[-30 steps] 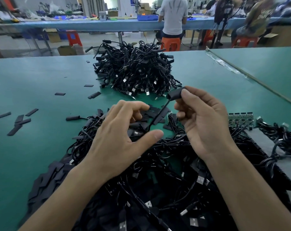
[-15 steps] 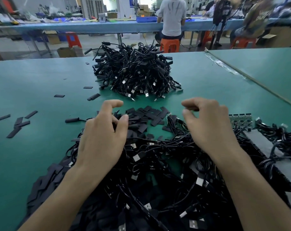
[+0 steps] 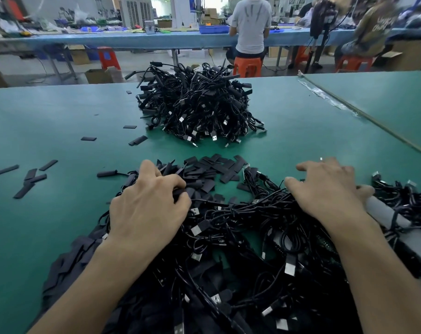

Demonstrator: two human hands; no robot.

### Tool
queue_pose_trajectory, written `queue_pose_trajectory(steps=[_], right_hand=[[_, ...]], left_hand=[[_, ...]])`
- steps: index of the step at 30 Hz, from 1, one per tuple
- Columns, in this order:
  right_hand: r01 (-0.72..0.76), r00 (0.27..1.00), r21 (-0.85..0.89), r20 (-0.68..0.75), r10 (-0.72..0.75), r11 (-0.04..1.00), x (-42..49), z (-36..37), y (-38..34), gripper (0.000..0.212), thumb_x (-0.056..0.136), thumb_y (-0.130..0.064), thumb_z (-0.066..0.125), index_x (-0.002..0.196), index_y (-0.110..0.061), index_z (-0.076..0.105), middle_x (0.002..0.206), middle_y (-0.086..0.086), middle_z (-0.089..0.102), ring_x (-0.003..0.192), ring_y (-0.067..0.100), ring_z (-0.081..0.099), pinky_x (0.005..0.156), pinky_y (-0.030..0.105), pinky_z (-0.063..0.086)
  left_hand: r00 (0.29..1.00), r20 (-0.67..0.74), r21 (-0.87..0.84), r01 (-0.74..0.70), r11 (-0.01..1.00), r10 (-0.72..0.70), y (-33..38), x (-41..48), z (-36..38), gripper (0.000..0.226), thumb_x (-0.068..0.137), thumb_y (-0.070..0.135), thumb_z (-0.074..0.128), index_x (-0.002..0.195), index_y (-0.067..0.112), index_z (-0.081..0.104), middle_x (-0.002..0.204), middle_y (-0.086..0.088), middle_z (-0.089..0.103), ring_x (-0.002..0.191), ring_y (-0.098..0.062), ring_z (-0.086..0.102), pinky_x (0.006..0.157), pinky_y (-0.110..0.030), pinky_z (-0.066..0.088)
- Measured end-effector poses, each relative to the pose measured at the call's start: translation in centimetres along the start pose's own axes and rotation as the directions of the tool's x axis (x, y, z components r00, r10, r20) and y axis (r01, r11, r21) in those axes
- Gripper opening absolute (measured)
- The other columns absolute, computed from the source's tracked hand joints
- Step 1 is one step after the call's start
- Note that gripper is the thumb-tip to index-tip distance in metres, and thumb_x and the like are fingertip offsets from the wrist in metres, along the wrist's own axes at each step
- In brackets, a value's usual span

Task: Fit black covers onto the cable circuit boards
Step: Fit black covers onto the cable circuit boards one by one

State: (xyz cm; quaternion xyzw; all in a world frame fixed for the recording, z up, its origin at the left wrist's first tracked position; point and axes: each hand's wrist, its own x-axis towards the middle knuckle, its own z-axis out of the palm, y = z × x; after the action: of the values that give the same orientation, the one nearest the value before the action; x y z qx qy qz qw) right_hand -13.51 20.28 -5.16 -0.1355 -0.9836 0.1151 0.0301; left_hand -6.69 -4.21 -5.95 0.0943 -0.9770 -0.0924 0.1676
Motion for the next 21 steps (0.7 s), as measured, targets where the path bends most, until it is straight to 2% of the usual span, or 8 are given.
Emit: queue_pose_trajectory(steps=[3,5,9,11,13,16,19,21], right_hand=[[0.079,0.997,0.03,-0.004,-0.079,0.996,0.1,0.3,-0.1,0.044,0.092,-0.052,0.048,0.129,-0.032,0.059,0.129,0.001,0.038,0.125,0.027,0.025,0.1,0.052,0.027],[0.139,0.99,0.099,-0.015,-0.138,0.985,0.2,0.3,-0.1,0.043,0.093,-0.052,0.049,0.126,-0.028,0.062,0.119,0.0,0.033,0.123,0.025,0.024,0.103,0.05,0.027],[0.234,0.972,0.222,-0.081,-0.221,0.947,0.1,0.0,-0.1,0.017,0.092,-0.041,0.059,0.09,-0.029,0.071,0.107,-0.004,0.029,0.117,0.022,0.031,0.099,0.047,0.032],[0.286,0.954,0.288,-0.178,-0.242,0.914,0.1,0.0,0.1,0.013,0.092,-0.031,0.065,0.079,-0.029,0.067,0.108,-0.002,0.033,0.109,0.021,0.044,0.094,0.035,0.039],[0.355,0.909,0.325,-0.339,-0.242,0.877,0.1,-0.4,0.1,0.013,0.09,-0.015,0.07,0.081,-0.024,0.069,0.105,0.0,0.038,0.081,0.007,0.051,0.077,0.0,0.034],[0.417,0.844,0.388,-0.5,-0.193,0.822,0.0,-1.0,-0.1,0.024,0.086,-0.003,0.073,0.08,-0.026,0.069,0.096,0.0,0.05,0.066,-0.006,0.049,0.062,-0.007,0.031],[0.466,0.855,0.614,-0.497,-0.146,0.637,-0.2,-1.5,-0.6,0.03,0.083,-0.012,0.079,0.072,-0.036,0.064,0.083,-0.016,0.066,0.065,-0.007,0.062,0.068,-0.002,0.041],[0.454,0.891,0.819,-0.415,-0.183,0.352,-0.4,-1.8,-0.8,0.028,0.08,-0.009,0.08,0.073,-0.034,0.068,0.074,-0.018,0.07,0.072,-0.004,0.066,0.074,0.011,0.051]], left_hand=[[0.994,-0.088,-0.019,-0.063,0.998,0.061,0.2,-0.3,-0.1,0.018,0.087,0.052,0.062,0.095,0.04,0.073,0.088,0.009,0.034,0.053,0.0,0.031,0.048,-0.019,0.017],[0.99,-0.111,-0.01,-0.094,0.996,0.092,0.6,-0.3,-0.1,0.022,0.087,0.053,0.063,0.08,0.036,0.075,0.08,0.013,0.04,0.05,-0.004,0.035,0.048,-0.016,0.015],[0.976,-0.15,-0.047,-0.168,0.985,0.159,1.3,-0.5,-0.2,0.034,0.088,0.057,0.054,0.072,0.033,0.074,0.064,0.017,0.048,0.053,-0.01,0.049,0.048,-0.015,0.023],[0.963,-0.156,-0.094,-0.236,0.967,0.22,1.8,-0.7,-0.3,0.039,0.088,0.062,0.048,0.077,0.036,0.074,0.066,0.019,0.056,0.061,-0.008,0.057,0.049,-0.018,0.033],[0.938,-0.114,-0.129,-0.341,0.931,0.328,2.1,-0.9,-0.1,0.043,0.088,0.068,0.042,0.092,0.039,0.073,0.078,0.021,0.062,0.075,-0.004,0.059,0.058,-0.023,0.043],[0.891,0.074,-0.173,-0.432,0.885,0.449,2.3,-1.2,0.3,0.057,0.085,0.075,0.033,0.119,0.041,0.064,0.109,0.022,0.062,0.104,-0.003,0.056,0.089,-0.031,0.042],[0.866,0.12,-0.156,-0.467,0.87,0.486,2.4,-1.4,1.0,0.063,0.084,0.078,0.029,0.128,0.042,0.057,0.119,0.024,0.06,0.112,-0.002,0.053,0.098,-0.03,0.038],[0.895,0.07,-0.281,-0.407,0.869,0.441,2.4,-1.5,1.0,0.059,0.083,0.081,0.029,0.116,0.041,0.055,0.107,0.023,0.063,0.1,0.001,0.058,0.091,-0.026,0.043]])
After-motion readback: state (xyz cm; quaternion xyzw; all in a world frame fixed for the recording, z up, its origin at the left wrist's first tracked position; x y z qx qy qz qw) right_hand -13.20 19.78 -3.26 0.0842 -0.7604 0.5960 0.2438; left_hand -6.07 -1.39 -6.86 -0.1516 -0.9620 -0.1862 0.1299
